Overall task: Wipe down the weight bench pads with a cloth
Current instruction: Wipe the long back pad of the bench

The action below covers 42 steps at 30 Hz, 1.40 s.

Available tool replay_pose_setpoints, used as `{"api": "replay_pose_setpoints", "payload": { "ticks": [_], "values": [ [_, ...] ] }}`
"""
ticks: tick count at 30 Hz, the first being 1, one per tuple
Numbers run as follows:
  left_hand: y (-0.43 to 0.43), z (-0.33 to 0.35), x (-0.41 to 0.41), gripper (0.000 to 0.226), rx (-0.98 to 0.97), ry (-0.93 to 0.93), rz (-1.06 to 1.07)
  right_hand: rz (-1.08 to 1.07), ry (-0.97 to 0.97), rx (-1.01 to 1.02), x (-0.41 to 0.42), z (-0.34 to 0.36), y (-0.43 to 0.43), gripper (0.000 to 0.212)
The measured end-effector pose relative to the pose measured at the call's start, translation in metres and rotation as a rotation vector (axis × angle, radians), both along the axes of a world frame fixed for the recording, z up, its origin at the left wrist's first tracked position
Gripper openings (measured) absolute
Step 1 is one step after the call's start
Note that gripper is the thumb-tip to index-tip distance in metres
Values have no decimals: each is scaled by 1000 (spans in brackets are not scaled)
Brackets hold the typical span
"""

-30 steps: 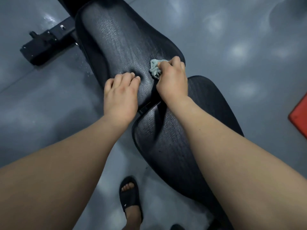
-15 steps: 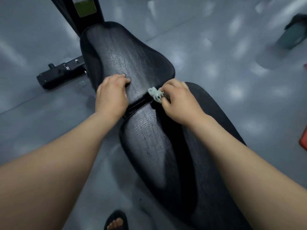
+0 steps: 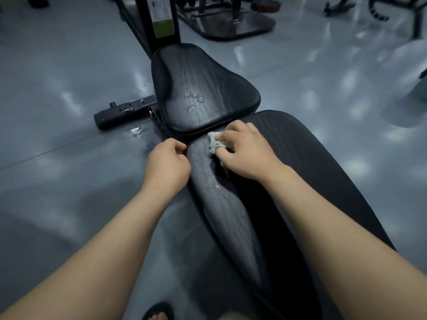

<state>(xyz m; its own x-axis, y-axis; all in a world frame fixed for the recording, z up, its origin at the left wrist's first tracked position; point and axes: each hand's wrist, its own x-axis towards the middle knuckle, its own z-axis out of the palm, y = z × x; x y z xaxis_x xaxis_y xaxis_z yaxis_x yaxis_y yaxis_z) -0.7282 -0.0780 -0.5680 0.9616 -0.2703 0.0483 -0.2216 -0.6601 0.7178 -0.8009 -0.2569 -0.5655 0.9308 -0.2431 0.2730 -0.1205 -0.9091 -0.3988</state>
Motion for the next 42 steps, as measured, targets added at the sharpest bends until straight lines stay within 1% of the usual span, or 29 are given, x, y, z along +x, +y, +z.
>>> {"api": "replay_pose_setpoints", "payload": {
  "ticks": [4,7,10,12,13,15,17,20,22,25,27,29,31,33,34,36,37,39,42],
  "values": [
    [7,9,-18,38,80,87,-1,176,-65,-32,-41,-15,20,29],
    [13,9,-24,42,57,159,-29,213,-65,-77,-46,-19,16,20],
    [12,11,-26,33,3,152,-4,148,-85,-89,-22,-15,10,17],
    [10,14,-21,23,22,131,-8,60,-120,-78,3,-12,5,18],
    [10,16,-18,22,23,125,-12,14,-146,-58,16,-8,3,20],
    [14,18,-16,25,12,140,-26,-73,-175,11,42,-2,1,25],
    [18,20,-16,28,26,150,-59,-71,-152,27,66,3,1,30],
    [21,22,-19,23,17,143,-100,30,-104,-41,94,8,-2,34],
    [22,20,-18,23,-17,127,-93,1,-81,-72,119,15,-4,33],
    [23,19,-19,24,-24,129,-92,-112,-82,-57,152,25,0,31],
    [24,18,-19,25,-13,130,-105,-129,-92,-43,155,26,10,34],
    [24,18,-18,24,9,116,-124,-25,-92,-70,140,21,19,38],
    [23,18,-15,19,29,107,-143,109,-104,-74,114,14,27,41],
    [23,17,-13,17,15,129,-132,163,-85,-85,105,13,24,42],
    [24,17,-12,18,-8,144,-123,150,-72,-106,110,16,21,43],
    [24,15,-11,13,-22,150,-117,54,-67,-123,131,21,14,43],
    [24,14,-13,11,-11,144,-119,-7,-72,-94,140,23,13,43],
    [21,13,-15,18,18,126,-133,-76,-59,-62,149,24,11,45],
    [20,13,-20,14,60,133,-173,7,13,-103,125,26,16,43]
  ]
}}
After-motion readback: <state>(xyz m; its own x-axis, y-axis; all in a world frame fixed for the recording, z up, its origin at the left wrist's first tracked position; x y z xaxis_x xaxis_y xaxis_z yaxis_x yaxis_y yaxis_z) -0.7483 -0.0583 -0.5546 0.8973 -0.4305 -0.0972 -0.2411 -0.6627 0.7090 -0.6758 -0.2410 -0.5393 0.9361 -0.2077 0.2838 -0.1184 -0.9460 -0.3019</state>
